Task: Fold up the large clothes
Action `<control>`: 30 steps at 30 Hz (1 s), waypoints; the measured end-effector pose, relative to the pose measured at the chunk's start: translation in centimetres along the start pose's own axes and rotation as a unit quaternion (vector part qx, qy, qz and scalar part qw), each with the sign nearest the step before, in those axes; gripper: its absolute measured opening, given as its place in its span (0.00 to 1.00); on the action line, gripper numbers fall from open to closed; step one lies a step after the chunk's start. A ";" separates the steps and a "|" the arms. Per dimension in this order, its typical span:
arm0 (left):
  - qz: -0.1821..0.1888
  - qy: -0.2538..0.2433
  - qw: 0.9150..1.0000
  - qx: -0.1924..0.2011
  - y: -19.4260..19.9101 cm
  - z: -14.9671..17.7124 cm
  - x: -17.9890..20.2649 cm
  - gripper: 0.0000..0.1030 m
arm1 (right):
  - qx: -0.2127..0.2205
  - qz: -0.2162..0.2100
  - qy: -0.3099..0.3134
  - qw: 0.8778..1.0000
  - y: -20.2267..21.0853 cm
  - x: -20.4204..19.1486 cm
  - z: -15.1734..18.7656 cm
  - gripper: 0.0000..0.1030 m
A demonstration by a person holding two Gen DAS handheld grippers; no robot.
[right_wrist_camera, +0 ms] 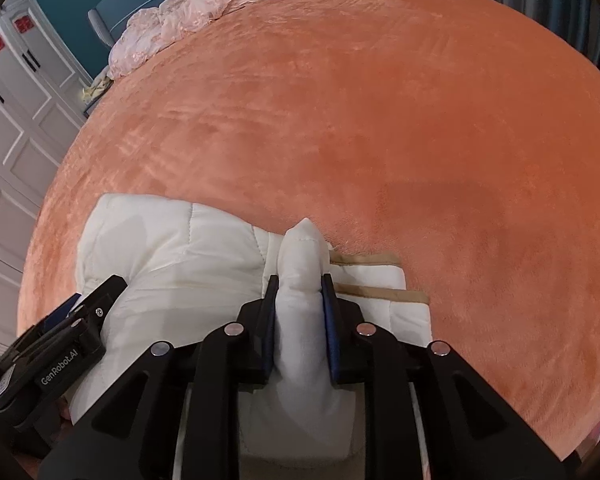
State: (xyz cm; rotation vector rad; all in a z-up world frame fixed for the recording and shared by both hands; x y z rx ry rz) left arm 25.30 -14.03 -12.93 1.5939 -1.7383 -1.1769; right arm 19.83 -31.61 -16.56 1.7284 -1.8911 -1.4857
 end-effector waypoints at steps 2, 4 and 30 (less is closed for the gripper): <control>-0.005 -0.002 1.000 0.000 -0.4 0.0 0.2 0.74 | 0.001 0.004 0.005 1.000 -0.3 -0.1 0.0 0.19; -0.011 -0.003 1.000 0.002 -0.6 0.2 0.4 0.75 | 0.004 0.005 0.007 1.000 -0.5 0.0 -0.1 0.20; -0.053 -0.009 0.998 0.031 -0.2 0.7 1.0 0.78 | 0.077 -0.022 -0.036 0.996 2.4 1.4 -0.1 0.39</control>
Point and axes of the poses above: each gripper's, at about its wrist camera, not at the fingertips, and y roughly against the way its jaws point, x to its right, z to its underside, the point moved 2 cm from there along -y, roughly the way its jaws point, and after that the axes turned 15 degrees about -z, right-handed, at the moved point
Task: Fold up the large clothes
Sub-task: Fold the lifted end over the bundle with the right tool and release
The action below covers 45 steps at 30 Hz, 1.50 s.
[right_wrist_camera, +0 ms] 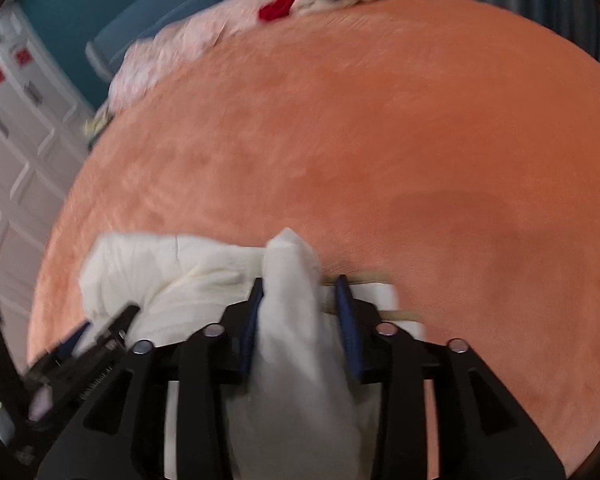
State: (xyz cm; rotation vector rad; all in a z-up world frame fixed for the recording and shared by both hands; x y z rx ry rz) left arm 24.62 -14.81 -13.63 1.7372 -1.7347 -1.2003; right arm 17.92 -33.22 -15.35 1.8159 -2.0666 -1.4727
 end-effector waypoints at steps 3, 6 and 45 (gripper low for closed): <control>0.003 0.005 1.000 -0.002 2.2 0.2 -1.3 0.79 | 0.037 -0.003 0.018 0.999 4.6 -1.5 0.4 0.42; 0.036 0.014 0.999 -0.013 5.0 1.5 -2.7 0.79 | 0.002 -0.031 0.042 0.999 7.5 -3.1 2.0 0.38; 0.050 0.003 0.998 -0.035 9.0 7.9 -3.5 0.79 | -0.100 -0.028 0.065 0.993 8.5 -2.9 7.8 0.49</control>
Point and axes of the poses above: each gripper's, at about its wrist camera, not at the fingertips, and y roughly against the way its jaws point, x to its right, z to its underside, the point moved 2 cm from there along -y, roughly the way its jaws point, and after that the axes turned 15 degrees about -z, right-handed, at the moved point
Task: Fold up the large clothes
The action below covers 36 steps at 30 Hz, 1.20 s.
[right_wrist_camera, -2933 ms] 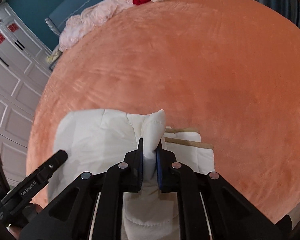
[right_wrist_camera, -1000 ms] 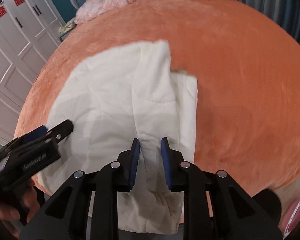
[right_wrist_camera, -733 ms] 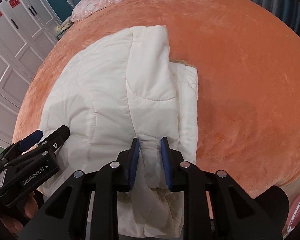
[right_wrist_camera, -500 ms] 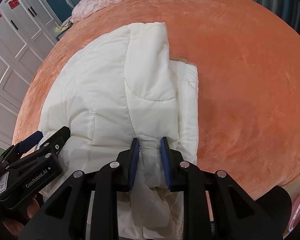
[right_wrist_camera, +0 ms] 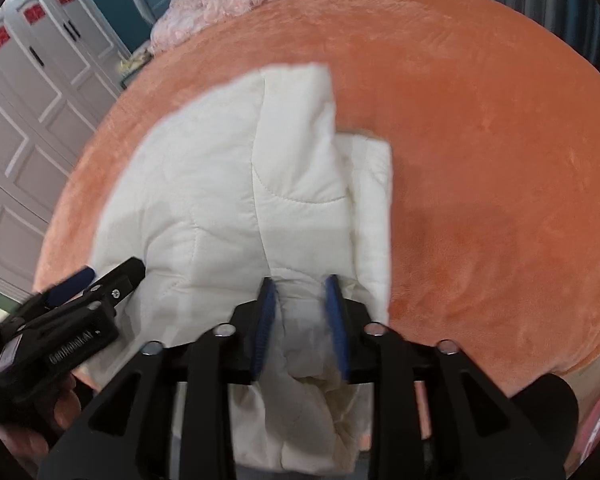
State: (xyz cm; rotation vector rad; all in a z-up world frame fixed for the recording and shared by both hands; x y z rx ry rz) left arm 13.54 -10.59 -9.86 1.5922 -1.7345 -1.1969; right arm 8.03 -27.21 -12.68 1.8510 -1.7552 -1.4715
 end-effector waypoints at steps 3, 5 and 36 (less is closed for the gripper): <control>0.049 0.058 0.997 -0.024 0.0 -0.2 -3.5 0.83 | 0.037 -0.007 -0.009 0.999 2.6 0.7 -0.3 0.72; 0.084 0.094 0.991 -0.046 -0.8 0.0 -5.7 0.83 | 0.043 -0.019 -0.021 0.999 3.4 1.9 -0.5 0.79; 0.166 0.052 0.985 0.010 1.8 -1.9 -4.8 0.66 | 0.047 -0.147 -0.099 0.983 1.0 1.4 -3.6 0.24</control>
Point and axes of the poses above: each gripper's, at about its wrist camera, not at the fingertips, and y roughly against the way its jaws point, x to its right, z to its underside, the point moved 2 cm from there along -y, roughly the way its jaws point, and after that the axes turned 15 degrees about -z, right-handed, at the moved point
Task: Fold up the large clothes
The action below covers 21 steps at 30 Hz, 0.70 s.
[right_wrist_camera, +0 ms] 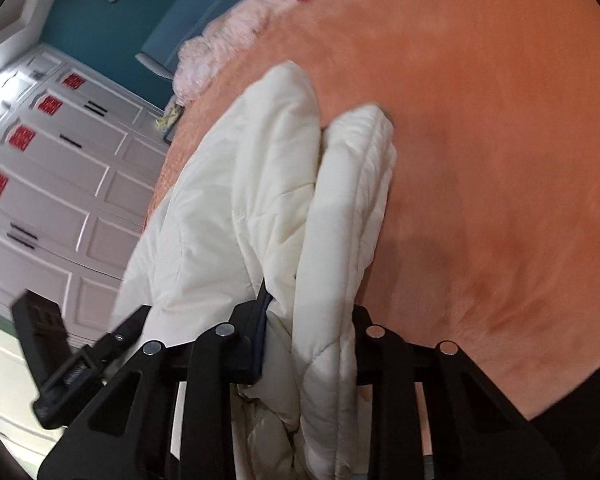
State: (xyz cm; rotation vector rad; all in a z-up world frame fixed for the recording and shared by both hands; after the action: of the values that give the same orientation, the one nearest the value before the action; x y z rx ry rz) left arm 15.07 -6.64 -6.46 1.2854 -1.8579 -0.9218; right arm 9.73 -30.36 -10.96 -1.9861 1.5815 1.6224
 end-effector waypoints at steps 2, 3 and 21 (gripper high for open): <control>0.002 -0.013 1.000 0.026 2.5 -0.9 0.6 0.66 | 0.018 0.002 0.028 0.999 1.4 -2.0 -0.4 0.24; 0.002 -0.017 0.999 0.035 3.2 -1.3 1.0 0.66 | 0.027 0.002 0.043 0.999 2.1 -3.2 -0.6 0.24; 0.011 -0.058 0.969 0.239 19.3 -8.3 2.9 0.63 | 0.153 -0.035 0.223 0.962 11.3 -19.3 -4.4 0.22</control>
State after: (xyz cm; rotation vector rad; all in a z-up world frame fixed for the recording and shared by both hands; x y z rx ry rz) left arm 12.29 -5.74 14.57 1.5078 -2.2744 -0.5600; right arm 6.44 -26.26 11.18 -2.2971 1.7424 0.8685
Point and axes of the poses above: each gripper's, at about its wrist camera, not at the fingertips, and y roughly against the way its jaws point, x to its right, z to its underside, the point moved 2 cm from there along -y, roughly the way its jaws point, and after that the axes turned 15 degrees about -z, right-handed, at the moved point
